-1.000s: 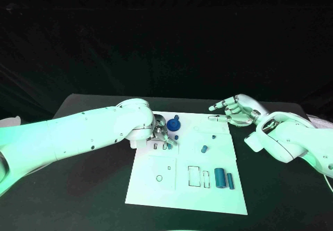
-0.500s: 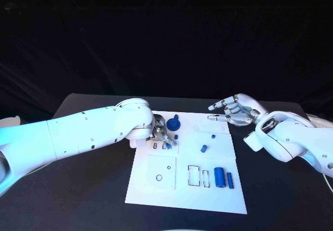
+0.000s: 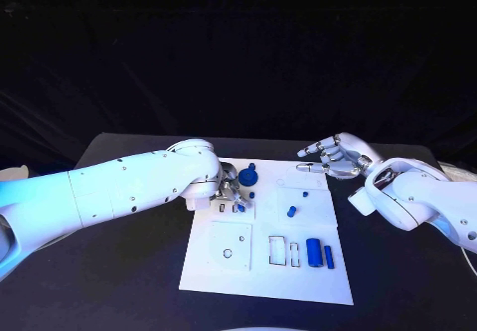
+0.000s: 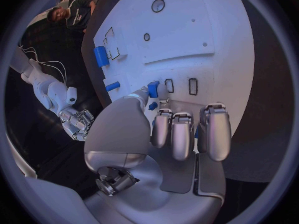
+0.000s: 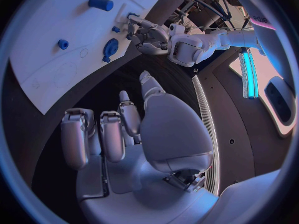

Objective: Assemble the parts on the task board

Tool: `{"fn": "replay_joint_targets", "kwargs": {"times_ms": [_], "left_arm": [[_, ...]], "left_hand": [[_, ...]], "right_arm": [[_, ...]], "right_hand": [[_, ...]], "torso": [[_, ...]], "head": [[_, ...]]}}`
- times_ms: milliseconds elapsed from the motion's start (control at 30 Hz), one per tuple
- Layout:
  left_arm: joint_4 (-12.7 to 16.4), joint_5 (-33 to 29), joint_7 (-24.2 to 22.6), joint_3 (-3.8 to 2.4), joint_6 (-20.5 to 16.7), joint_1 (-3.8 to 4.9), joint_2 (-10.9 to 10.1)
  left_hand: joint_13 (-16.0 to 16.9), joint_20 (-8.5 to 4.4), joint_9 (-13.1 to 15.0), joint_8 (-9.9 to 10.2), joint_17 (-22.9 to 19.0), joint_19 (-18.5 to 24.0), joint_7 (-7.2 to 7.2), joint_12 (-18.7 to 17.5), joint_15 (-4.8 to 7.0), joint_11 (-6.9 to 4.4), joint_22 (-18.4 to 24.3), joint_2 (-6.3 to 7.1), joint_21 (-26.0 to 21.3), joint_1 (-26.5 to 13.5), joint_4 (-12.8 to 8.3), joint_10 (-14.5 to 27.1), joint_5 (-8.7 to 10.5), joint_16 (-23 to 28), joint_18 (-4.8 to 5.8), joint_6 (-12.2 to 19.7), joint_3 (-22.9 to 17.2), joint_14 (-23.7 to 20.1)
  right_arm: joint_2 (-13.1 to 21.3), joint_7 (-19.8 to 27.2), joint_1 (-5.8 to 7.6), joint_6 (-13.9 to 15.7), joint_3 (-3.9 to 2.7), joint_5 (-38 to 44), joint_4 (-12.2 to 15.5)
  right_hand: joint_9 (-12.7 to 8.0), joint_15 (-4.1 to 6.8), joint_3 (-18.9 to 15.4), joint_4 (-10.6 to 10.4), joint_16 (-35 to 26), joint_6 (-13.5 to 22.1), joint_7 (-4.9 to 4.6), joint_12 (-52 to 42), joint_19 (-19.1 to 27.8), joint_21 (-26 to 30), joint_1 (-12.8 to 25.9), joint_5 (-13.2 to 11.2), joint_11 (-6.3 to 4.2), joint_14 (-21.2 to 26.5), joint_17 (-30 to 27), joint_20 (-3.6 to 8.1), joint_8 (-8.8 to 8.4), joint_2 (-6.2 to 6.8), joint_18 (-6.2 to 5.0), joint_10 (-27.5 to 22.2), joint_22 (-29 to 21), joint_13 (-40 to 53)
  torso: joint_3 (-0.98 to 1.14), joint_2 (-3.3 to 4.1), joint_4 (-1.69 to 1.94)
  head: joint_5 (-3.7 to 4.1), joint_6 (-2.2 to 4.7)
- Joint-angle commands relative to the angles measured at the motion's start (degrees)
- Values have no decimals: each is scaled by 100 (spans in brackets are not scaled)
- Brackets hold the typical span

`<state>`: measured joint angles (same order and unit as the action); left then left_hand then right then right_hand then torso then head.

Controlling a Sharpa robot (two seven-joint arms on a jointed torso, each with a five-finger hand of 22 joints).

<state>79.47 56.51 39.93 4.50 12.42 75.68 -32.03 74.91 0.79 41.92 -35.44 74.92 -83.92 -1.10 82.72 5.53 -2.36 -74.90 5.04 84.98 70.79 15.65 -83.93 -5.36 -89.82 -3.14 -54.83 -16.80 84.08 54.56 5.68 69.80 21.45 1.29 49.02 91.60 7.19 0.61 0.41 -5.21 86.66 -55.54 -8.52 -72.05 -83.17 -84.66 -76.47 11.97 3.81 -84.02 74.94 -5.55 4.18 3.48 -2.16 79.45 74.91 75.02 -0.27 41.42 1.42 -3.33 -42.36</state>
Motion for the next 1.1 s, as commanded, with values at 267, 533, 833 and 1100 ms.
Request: {"fn": "replay_joint_targets", "kwargs": {"times_ms": [267, 533, 833, 1100], "left_arm": [[80, -243, 203, 4, -129, -17, -77], [308, -337, 79, -20, -643, -17, -310], [517, -135, 58, -15, -1006, -52, -522], [663, 402, 76, -11, -1131, -162, -620]], "left_hand": [[649, -35, 51, 140, 1508, -140, -15, -70, 40, -35, -528, 63, -4, 468, -374, -65, -419, -18, 94, 164, -1162, 592], [628, 19, 248, 65, 1508, -135, -64, -103, -12, 7, -526, 372, -16, 182, -705, -75, -442, -18, 92, 182, -2246, 592], [628, 21, 302, 38, 1508, -135, -62, -105, -12, 4, -527, 423, -19, 88, -782, -80, -432, -18, 91, 181, -2402, 592], [643, 20, 316, 31, 1508, -147, -59, -91, -11, 2, -551, 448, -7, 69, -809, -92, -427, -18, 96, 182, -2430, 592]], "right_arm": [[-10, 16, -5, -87, -2, 1, 12], [11, 20, -6, -84, -2, 27, 23], [14, -10, -11, -68, -2, 33, -4], [34, -24, -13, -46, -2, 33, -11]], "right_hand": [[9, 10, -41, 3, -18, -50, 7, 22, 9, 35, -21, 32, -32, -456, 909, 10, 28, -17, -58, 13, 302, 98], [12, 11, -53, -4, -18, -55, 8, 17, 6, 34, -18, 42, -33, -457, 911, 11, 29, -41, -58, 18, 304, 99], [15, 13, -52, 3, -20, -58, 9, 21, 4, 34, -37, 50, -35, -457, 909, 13, 29, -67, -57, 17, 307, 95], [15, 13, -52, 3, -20, -58, 9, 21, 4, 34, -37, 50, -35, -457, 909, 13, 29, -67, -57, 17, 307, 95]], "torso": [[2, -2, 4], [16, -10, 40], [42, -10, 75], [53, -20, 113]], "head": [[-3, 0], [19, 2], [22, 36], [31, 20]]}}
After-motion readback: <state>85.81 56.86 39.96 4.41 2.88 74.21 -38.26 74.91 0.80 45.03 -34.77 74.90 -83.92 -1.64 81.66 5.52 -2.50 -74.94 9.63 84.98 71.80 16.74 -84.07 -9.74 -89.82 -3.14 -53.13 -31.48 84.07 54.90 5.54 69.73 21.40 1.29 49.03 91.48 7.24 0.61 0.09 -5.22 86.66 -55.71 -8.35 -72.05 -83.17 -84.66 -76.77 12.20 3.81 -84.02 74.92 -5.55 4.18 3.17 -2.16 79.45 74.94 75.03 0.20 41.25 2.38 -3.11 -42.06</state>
